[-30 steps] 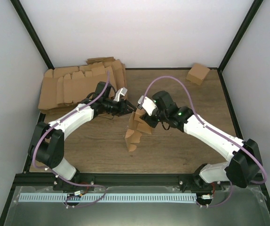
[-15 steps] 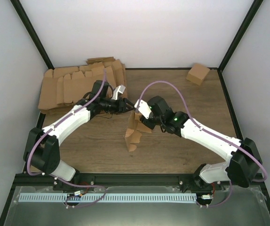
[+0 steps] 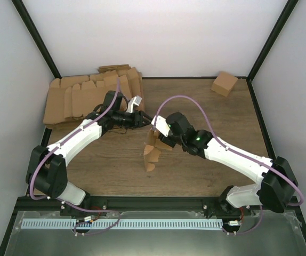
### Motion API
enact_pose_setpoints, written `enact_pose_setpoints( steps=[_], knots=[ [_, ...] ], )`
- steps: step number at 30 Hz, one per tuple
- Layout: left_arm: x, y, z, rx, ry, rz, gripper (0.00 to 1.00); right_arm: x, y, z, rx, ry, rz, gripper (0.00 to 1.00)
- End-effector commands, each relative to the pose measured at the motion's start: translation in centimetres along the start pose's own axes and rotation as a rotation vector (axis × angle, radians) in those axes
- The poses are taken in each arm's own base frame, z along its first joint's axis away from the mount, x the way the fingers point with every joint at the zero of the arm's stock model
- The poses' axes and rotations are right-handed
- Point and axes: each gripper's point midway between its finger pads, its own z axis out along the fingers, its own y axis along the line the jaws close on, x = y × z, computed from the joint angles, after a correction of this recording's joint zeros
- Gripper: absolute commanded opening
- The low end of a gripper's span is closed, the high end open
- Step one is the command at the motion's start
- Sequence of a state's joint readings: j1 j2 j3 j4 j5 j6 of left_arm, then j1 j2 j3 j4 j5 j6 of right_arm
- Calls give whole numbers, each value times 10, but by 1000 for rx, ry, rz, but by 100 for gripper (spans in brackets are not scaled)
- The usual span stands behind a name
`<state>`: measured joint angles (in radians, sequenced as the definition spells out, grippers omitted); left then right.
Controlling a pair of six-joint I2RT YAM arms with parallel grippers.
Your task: Fold the paper box
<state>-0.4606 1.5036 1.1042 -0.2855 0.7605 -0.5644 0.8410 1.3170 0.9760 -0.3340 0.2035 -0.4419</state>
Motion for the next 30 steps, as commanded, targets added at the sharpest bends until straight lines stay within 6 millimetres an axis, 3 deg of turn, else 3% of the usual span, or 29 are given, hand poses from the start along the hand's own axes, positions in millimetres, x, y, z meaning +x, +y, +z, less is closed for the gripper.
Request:
enact_pose_setpoints(
  steps=[1,13,18,25,30],
  knots=[
    [-5,-7,-2,14,-16,33,43,0,-7,-7,51,-1,-38,48],
    [-1,-5,0,15,-3,31,43,3,-19,-10,145,11,-112,54],
    [-4,-9,-3,17,-12,40,43,-1,-24,-7,179,-6,-118,44],
    [-8,-16,-13,8,-38,56,43,-6,-29,-3,219,-31,-114,20],
    [-14,-22,-26,-3,-71,74,43,-5,-26,1,213,-31,-109,19]
  ],
)
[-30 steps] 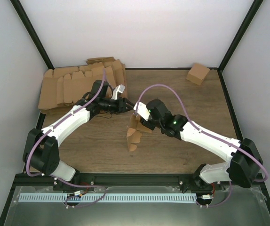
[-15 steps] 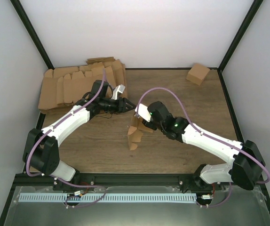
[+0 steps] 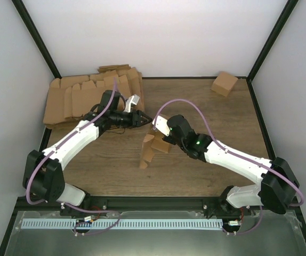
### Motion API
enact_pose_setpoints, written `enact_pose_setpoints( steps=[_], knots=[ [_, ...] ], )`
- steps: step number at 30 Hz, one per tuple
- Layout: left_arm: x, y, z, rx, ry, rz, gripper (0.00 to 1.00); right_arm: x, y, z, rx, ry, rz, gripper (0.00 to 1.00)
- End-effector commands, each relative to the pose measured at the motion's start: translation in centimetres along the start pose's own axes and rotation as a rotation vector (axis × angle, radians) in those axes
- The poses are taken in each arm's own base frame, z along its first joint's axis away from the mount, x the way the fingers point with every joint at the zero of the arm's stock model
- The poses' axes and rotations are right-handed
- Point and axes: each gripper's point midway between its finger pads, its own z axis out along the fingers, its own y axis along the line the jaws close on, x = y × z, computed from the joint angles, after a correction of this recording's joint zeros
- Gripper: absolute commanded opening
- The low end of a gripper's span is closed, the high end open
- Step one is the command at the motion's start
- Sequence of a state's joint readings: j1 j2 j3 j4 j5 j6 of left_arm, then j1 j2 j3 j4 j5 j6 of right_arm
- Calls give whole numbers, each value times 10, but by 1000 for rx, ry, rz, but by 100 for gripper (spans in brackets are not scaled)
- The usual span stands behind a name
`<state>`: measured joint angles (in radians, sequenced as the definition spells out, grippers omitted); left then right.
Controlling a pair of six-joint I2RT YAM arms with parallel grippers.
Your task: Fold the paper box
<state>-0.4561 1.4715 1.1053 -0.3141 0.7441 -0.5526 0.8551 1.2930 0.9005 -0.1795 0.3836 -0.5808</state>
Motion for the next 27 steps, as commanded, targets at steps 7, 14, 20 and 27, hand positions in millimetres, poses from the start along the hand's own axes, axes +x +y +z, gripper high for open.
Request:
enact_pose_setpoints(
  steps=[7,14,20,27],
  knots=[
    [-17,-5,-24,-12,-75,43,43,-6,3,6,7,-21,4,23],
    [-15,19,-22,-39,-92,6,46,-1,10,12,-11,-1,6,23],
    [-11,38,-12,-64,-85,-22,46,1,15,15,-26,5,8,24],
    [-8,49,3,-56,-56,-45,46,3,16,19,-21,17,-7,31]
  ],
)
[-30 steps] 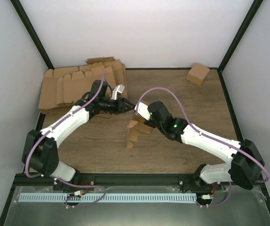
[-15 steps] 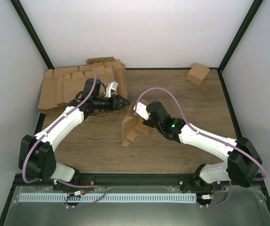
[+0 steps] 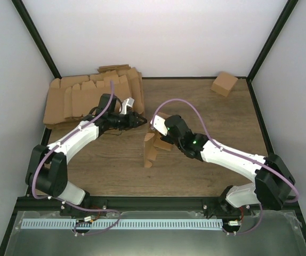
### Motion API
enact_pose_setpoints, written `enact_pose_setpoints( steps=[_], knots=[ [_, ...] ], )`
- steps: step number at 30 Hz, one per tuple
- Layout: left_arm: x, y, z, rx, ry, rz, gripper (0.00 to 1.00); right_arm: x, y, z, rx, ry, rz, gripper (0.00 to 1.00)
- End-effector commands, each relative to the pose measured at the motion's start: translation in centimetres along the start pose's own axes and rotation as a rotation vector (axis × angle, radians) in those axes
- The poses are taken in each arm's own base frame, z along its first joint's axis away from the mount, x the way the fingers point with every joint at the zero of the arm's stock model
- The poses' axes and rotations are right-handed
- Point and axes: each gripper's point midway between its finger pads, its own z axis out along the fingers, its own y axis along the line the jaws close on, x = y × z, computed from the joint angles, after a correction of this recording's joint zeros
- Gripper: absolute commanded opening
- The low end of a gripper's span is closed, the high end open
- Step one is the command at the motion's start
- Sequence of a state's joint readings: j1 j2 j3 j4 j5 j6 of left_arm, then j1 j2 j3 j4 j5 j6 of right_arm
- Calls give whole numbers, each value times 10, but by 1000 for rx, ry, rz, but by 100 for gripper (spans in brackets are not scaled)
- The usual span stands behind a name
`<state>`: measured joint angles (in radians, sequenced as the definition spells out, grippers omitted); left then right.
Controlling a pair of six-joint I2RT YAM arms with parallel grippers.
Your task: Fold the paper box
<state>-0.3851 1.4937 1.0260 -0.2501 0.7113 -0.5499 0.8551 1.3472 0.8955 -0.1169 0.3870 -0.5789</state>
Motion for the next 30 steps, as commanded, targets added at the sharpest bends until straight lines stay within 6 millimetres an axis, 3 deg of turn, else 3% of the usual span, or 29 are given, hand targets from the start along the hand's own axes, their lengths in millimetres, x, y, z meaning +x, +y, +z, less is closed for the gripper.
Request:
enact_pose_setpoints(
  steps=[1,7,15,19,30],
  knots=[
    [-3,2,8,18,-4,10,46,5,11,6,-25,23,-15,31],
    [-3,2,8,19,-2,15,46,12,16,17,-18,61,-34,33],
    [-5,0,-2,-22,-17,35,46,11,10,19,20,62,-7,12],
    [-14,-9,-21,-77,-73,75,46,9,9,16,18,55,36,1],
    [-21,-51,-91,-172,-205,186,48,1,10,-5,-191,-28,393,1]
  ],
)
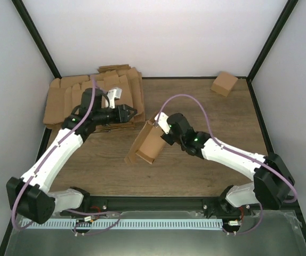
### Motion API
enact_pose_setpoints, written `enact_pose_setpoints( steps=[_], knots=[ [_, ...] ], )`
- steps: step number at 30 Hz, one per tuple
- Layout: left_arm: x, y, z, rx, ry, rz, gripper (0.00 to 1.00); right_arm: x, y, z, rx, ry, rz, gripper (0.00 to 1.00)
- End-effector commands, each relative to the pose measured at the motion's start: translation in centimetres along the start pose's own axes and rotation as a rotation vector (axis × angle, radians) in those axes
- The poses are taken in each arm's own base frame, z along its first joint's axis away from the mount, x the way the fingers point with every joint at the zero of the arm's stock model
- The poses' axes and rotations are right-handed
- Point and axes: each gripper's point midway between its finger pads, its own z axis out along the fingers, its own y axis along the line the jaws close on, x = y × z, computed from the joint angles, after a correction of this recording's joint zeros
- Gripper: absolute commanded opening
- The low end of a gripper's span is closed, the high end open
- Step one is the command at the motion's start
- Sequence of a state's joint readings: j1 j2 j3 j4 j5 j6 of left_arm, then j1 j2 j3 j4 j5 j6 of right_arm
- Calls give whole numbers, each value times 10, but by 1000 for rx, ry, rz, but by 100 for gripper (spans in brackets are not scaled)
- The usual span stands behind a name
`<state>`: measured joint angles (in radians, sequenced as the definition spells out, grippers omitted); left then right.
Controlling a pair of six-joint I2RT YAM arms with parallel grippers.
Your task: Fold the paper box
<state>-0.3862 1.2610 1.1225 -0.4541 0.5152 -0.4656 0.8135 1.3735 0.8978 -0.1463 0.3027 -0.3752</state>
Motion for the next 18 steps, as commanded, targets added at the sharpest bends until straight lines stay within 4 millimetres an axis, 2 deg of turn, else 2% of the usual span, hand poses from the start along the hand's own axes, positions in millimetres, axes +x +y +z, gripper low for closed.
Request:
enact_pose_setpoints(
  steps=[1,7,11,15,18],
  knots=[
    [-1,-4,-25,-62,-15,35,48,-9,8,-16,-154,-42,203,1],
    [-8,-18,-57,-93,-69,89,51,7,32,-18,-283,16,346,1],
    [-12,-24,-76,-126,-94,156,61,18,55,-19,-384,47,430,1],
    [-2,-18,-76,-152,-55,196,73,30,77,-20,-474,72,514,1],
    [15,-12,-65,-132,12,209,93,39,92,-18,-532,92,554,1]
  ],
)
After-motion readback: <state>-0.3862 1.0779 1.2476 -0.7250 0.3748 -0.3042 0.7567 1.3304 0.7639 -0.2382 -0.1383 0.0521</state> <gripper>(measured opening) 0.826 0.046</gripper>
